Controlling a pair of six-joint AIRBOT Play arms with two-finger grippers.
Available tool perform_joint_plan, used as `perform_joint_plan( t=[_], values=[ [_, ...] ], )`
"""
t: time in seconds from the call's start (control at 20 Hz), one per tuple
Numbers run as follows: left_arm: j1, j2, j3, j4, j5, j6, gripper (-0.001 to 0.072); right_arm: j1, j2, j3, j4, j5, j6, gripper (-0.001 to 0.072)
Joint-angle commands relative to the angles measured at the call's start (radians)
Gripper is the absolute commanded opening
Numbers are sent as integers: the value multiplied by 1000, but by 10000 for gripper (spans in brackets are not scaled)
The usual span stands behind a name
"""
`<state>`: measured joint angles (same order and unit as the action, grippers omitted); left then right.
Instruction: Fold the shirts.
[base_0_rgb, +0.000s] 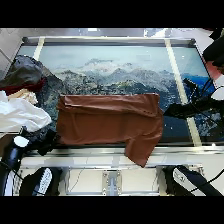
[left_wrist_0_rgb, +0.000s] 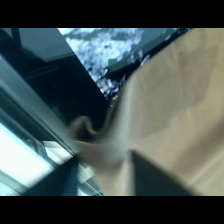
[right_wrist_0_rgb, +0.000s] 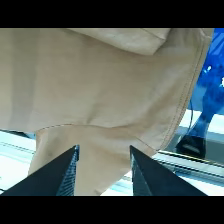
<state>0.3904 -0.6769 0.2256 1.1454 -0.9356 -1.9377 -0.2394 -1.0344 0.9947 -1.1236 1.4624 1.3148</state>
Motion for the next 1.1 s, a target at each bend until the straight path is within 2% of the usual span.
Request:
perform_joint_plan(
  t=[0.0, 0.15, 0.3, 0.35, 0.4, 0.5, 0.6, 0.85, 1.05],
  values=[
    [2, -37, 0, -32, 38, 47, 16, -1, 1, 0, 13, 33, 0, 371],
    [2, -37, 0, -32, 31, 70, 10, -1, 1, 0, -13, 93, 0, 371],
    [2, -37, 0, -32, 2, 69, 11, -4, 2, -34, -186, 140, 0, 367],
    [2, -37, 0, -32, -1, 69, 11, -4, 2, -80, -193, 137, 0, 255],
    [2, -37, 0, -32, 0, 69, 11, -4, 1, -142, -167, 119, 0, 192],
    [2, -37, 0, -32, 1, 69, 10, -3, 0, -287, -86, 25, 0, 224],
    [2, -37, 0, -32, 0, 69, 11, -3, -7, -400, -34, -39, 0, 417],
    [2, -37, 0, -32, 1, 69, 11, -3, -58, -538, 53, -94, -2, 421],
    [2, -37, 0, -32, 0, 69, 10, -3, -93, -557, 98, -109, -20, 420]
  ],
)
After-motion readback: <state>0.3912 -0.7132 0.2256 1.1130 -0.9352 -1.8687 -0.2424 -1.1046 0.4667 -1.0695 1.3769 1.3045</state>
